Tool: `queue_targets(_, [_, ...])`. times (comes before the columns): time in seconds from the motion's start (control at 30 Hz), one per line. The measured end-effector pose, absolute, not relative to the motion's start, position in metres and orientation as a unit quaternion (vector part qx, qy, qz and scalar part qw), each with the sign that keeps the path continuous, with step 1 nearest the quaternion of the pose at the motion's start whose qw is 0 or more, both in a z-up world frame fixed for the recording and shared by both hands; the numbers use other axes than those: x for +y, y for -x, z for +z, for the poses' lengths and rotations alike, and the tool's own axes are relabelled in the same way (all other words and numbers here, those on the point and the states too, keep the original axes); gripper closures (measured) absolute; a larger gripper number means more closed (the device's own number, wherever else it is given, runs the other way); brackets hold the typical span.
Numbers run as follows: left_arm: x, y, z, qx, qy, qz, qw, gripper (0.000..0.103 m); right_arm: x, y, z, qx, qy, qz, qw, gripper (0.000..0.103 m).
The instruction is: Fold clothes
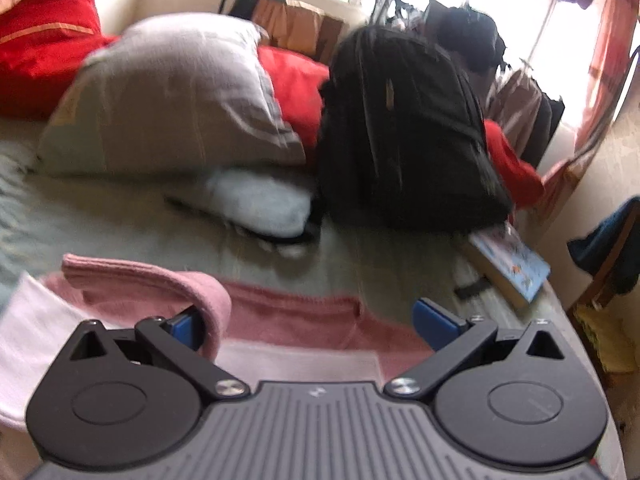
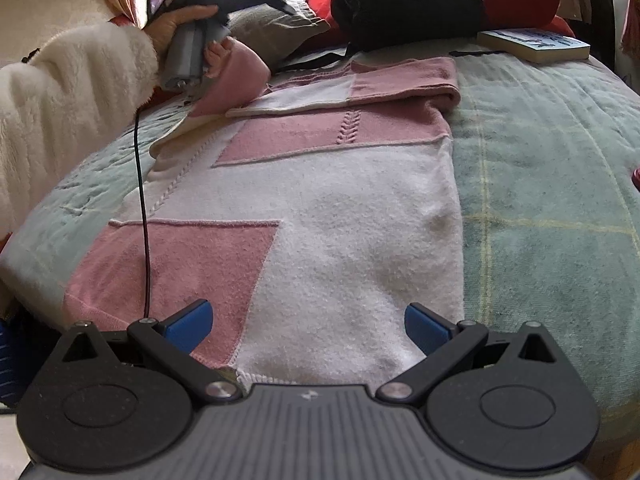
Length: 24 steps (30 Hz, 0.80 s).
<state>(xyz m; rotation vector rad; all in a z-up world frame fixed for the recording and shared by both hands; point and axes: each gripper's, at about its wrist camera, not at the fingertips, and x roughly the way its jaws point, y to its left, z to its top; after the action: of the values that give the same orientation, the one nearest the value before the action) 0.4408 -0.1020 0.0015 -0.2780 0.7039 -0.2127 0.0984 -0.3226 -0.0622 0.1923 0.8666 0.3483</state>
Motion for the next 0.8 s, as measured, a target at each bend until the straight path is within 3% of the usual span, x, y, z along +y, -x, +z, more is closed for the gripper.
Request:
queue_targets(0.37, [-0.124, -0.411, -0.068, 0.393, 0.114, -0.168, 0.897, 0.001, -0.32, -0.099, -0.063, 0.427, -0.082, 0.157, 0.887, 0.0])
queue_targets(0.8, [-0.09, -0.39, -0.063, 0.364, 0.165, -0.196, 0.896, 0.001, -0.307, -0.101, -0.061, 0.429, -0.074, 0.166, 0.885, 0.0])
